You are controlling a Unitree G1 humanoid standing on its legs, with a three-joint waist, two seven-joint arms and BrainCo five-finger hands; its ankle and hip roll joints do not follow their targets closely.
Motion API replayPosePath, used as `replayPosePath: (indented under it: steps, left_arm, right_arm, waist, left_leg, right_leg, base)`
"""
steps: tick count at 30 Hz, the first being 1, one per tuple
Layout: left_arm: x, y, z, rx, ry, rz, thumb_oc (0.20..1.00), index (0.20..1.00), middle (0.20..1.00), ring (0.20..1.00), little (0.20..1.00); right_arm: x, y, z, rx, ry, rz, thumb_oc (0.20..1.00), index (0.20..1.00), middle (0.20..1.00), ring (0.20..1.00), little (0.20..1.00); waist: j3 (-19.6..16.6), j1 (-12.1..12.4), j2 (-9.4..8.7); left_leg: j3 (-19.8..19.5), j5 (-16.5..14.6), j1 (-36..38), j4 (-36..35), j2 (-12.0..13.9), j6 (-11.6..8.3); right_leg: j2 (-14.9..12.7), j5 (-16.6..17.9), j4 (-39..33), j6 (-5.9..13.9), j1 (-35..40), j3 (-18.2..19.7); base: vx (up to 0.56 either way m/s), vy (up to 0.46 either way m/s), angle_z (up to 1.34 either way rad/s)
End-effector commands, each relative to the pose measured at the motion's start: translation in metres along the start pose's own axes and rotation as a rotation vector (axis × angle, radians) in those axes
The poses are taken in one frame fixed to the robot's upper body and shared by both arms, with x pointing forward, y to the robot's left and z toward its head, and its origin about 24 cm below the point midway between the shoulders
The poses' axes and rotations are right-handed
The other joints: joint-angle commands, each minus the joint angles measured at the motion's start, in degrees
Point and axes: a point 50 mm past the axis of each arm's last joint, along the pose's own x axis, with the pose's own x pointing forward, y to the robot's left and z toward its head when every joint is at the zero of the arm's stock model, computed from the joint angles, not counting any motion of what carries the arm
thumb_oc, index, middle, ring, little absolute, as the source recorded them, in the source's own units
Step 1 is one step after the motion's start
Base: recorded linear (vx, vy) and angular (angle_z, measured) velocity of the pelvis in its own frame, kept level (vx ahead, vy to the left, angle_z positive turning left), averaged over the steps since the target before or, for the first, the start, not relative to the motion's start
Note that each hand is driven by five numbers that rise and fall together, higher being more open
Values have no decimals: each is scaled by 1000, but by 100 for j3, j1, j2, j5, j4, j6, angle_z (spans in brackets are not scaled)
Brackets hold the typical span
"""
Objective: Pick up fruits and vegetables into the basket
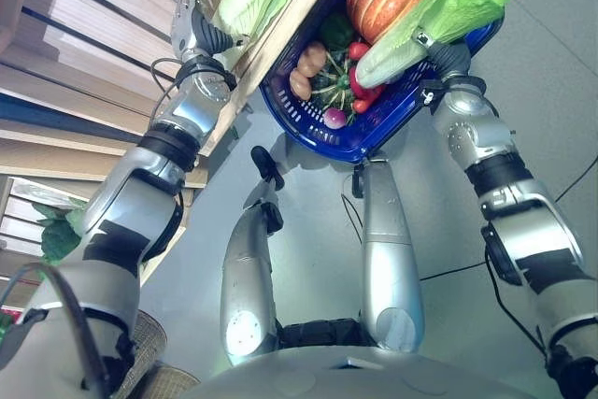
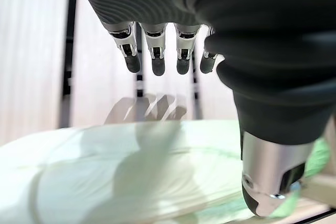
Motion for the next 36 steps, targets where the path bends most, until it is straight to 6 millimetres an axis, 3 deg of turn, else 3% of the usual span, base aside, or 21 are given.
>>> replayPosePath:
  steps: [1,8,9,10,13,20,27,28,29,30,36]
  left_arm:
    - [5,-1,-1,-69,72,-29,1000,1000,1000,1000,1000]
    - [6,-6,-5,-54,129,-90,1000,1000,1000,1000,1000]
    - [6,-8,-6,-65,149,-106,1000,1000,1000,1000,1000]
    - [5,-9,-7,-65,152,-108,1000,1000,1000,1000,1000]
    - [6,-9,-13,-32,203,-154,1000,1000,1000,1000,1000]
    - [5,-8,-31,49,323,-282,1000,1000,1000,1000,1000]
    - [-9,-9,-77,152,489,-343,1000,1000,1000,1000,1000]
    - [-14,-9,-90,172,531,-339,485,485,485,485,485]
    - [-16,-8,-96,176,548,-337,379,379,379,379,379]
    - [-19,-8,-104,181,566,-334,200,200,200,200,200]
    - [-35,-10,-136,155,624,-301,200,200,200,200,200]
  right_arm:
    - [7,-12,-10,-30,126,-10,200,200,200,200,200]
    - [6,-25,-35,-24,322,-78,200,200,200,200,200]
    - [5,-27,-36,-35,336,-99,931,931,931,931,931]
    - [5,-27,-37,-41,339,-101,1000,1000,1000,1000,1000]
    - [7,-30,-30,-164,282,-123,1000,1000,1000,1000,1000]
    - [5,-17,1,-260,50,-175,1000,1000,1000,1000,1000]
    - [-27,-11,31,-317,-302,-194,1000,1000,1000,1000,1000]
    - [-39,-9,34,-331,-377,-182,1000,1000,1000,1000,1000]
    - [-43,-9,34,-337,-409,-179,1000,1000,1000,1000,1000]
    - [-51,-8,34,-341,-450,-169,1000,1000,1000,1000,1000]
    - [-88,-14,36,-344,-649,-106,1000,1000,1000,1000,1000]
  waist:
    - [-284,-61,486]
    - [-284,25,487]
    - [-284,20,484]
    - [-284,20,484]
    - [-284,-18,436]
    - [-284,-232,309]
    - [-284,-652,192]
    - [-284,-765,167]
    - [-284,-810,154]
    - [-284,-875,133]
    - [-284,-1185,71]
  left_leg:
    - [-91,-529,-649,1021,-91,-11]
    - [-174,-565,-880,1129,-87,42]
    - [-176,-565,-906,1140,-80,50]
    - [-177,-564,-912,1141,-78,52]
    - [-194,-573,-994,1195,-59,68]
    - [-117,-519,-1025,1110,-4,25]
    - [43,-516,-872,933,6,-52]
    - [83,-522,-843,907,11,-63]
    - [94,-524,-825,908,15,-70]
    - [119,-530,-785,889,15,-77]
    - [254,-557,-572,861,29,-105]
  right_leg:
    - [293,-263,-42,208,109,-85]
    - [334,-254,-35,199,-33,-81]
    - [340,-244,-36,202,-52,-75]
    - [342,-242,-37,202,-55,-75]
    - [370,-205,-58,211,-98,-42]
    - [471,-116,-175,239,-136,46]
    - [574,-127,-243,252,-131,242]
    - [602,-143,-239,247,-141,296]
    - [611,-152,-225,248,-139,324]
    - [620,-166,-217,246,-130,353]
    - [673,-260,-132,224,-47,531]
  base:
    - [-10,-34,3]
    - [0,-16,6]
    - [0,0,0]
    - [0,0,0]
    - [0,0,0]
    - [-3,34,-2]
    - [26,122,-15]
    - [50,154,-16]
    - [55,155,-20]
    - [53,134,-22]
    - [54,127,-21]
